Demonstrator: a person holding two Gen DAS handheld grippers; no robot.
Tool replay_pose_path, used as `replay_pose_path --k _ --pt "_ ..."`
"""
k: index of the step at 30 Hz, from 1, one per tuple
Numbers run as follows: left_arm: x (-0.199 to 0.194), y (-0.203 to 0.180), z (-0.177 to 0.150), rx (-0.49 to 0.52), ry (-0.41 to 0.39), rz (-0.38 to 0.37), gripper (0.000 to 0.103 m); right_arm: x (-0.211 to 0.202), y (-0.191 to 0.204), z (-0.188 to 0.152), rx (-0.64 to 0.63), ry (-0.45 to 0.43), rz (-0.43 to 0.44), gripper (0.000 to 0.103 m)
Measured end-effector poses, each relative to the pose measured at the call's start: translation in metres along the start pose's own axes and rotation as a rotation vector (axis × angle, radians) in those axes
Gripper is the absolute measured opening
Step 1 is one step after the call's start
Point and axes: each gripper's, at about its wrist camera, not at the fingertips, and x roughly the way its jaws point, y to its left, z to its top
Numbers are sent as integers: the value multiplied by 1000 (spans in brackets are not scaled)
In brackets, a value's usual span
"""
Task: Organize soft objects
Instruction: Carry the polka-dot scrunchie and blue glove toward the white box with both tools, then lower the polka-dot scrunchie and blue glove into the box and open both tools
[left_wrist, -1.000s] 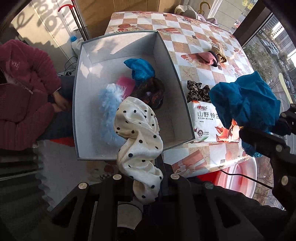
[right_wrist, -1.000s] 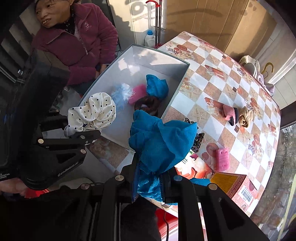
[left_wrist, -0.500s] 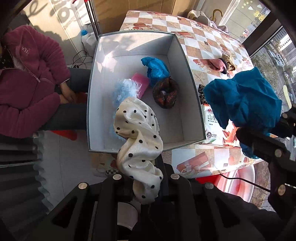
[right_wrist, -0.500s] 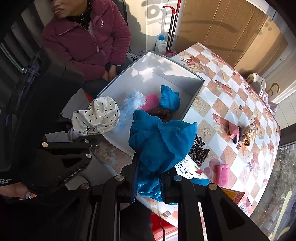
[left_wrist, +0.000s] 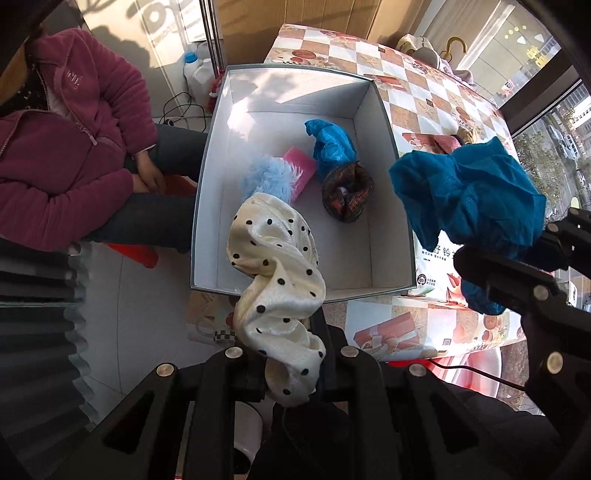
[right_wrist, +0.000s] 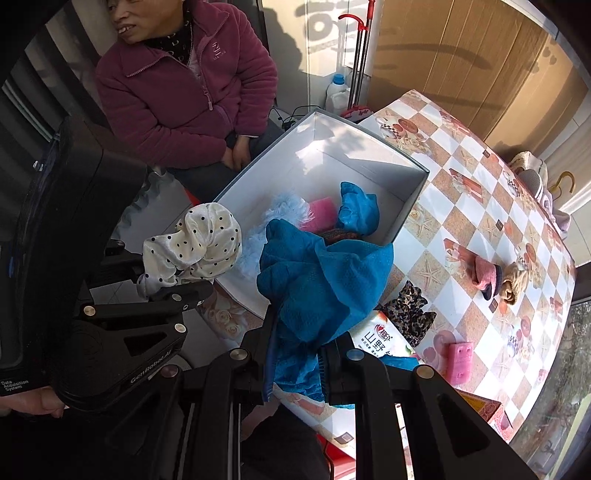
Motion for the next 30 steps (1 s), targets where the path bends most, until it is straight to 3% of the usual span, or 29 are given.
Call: replay_pose_path --k 8,13,17,23,30 --pt "-2 13 -3 -115 -6 -38 20 14 -10 12 3 25 84 20" --pt "-7 29 1 -235 -52 -191 20 21 -14 18 -11 38 118 20" --pt "-8 36 0 -286 -68 -232 20 23 -15 20 -30 41 133 20" --pt "4 28 13 -274 -25 -187 20 30 -29 25 -2 54 160 20" --pt "19 16 52 -200 -9 -117 20 56 -54 38 53 103 148 20"
